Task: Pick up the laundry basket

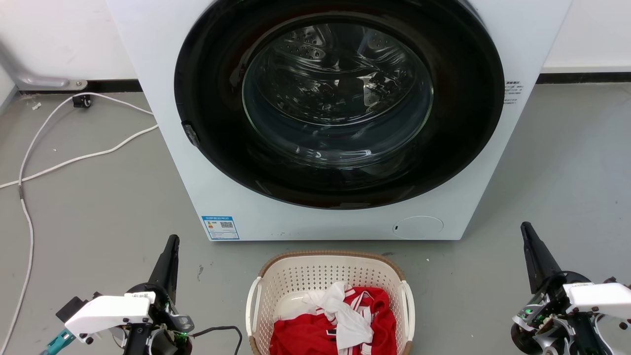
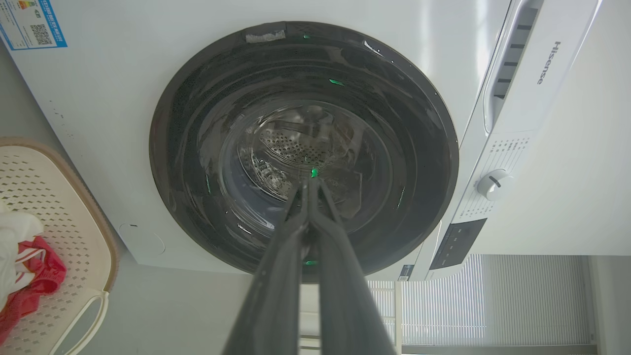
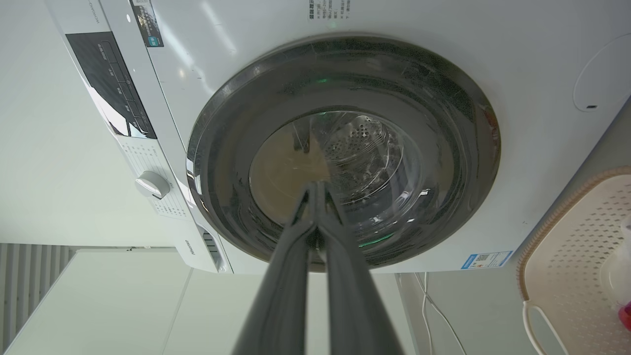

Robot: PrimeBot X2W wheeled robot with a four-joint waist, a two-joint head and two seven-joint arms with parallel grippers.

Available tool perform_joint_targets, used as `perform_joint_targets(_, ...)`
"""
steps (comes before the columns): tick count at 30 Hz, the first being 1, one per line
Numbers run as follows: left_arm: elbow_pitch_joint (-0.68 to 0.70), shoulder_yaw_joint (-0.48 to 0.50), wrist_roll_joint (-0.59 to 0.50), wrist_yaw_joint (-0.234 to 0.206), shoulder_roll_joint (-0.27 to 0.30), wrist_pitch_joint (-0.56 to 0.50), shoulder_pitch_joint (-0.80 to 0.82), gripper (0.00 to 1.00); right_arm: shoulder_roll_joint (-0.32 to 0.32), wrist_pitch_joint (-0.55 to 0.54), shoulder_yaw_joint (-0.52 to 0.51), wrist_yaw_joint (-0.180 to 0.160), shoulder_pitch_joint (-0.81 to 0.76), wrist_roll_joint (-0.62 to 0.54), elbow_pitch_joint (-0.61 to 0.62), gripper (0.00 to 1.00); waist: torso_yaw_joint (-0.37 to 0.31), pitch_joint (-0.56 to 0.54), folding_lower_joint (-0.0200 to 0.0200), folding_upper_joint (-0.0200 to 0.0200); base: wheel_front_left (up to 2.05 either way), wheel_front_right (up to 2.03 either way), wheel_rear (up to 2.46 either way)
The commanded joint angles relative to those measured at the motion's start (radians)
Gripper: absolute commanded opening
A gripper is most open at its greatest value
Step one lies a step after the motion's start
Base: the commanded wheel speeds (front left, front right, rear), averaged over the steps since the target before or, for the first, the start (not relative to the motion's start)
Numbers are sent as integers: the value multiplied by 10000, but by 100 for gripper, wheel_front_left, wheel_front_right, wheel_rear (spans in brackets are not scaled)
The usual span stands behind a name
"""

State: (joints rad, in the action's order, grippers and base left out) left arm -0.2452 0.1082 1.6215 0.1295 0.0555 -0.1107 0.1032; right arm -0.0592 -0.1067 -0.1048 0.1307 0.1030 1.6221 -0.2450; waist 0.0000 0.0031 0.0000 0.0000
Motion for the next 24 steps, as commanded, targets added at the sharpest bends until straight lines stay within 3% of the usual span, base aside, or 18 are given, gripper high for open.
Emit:
perform_joint_targets(1,-12,34,-71,37,-18,-7,99,0,35,-35,-15,0,96,-35,-9,0,0,0,0,0,0,0,0)
perform_joint_targets(24,-13,54,-76,37,-28,-30,102,0,58,-53,-45,0,100,-65,-10,0,0,0,0,0,0,0,0)
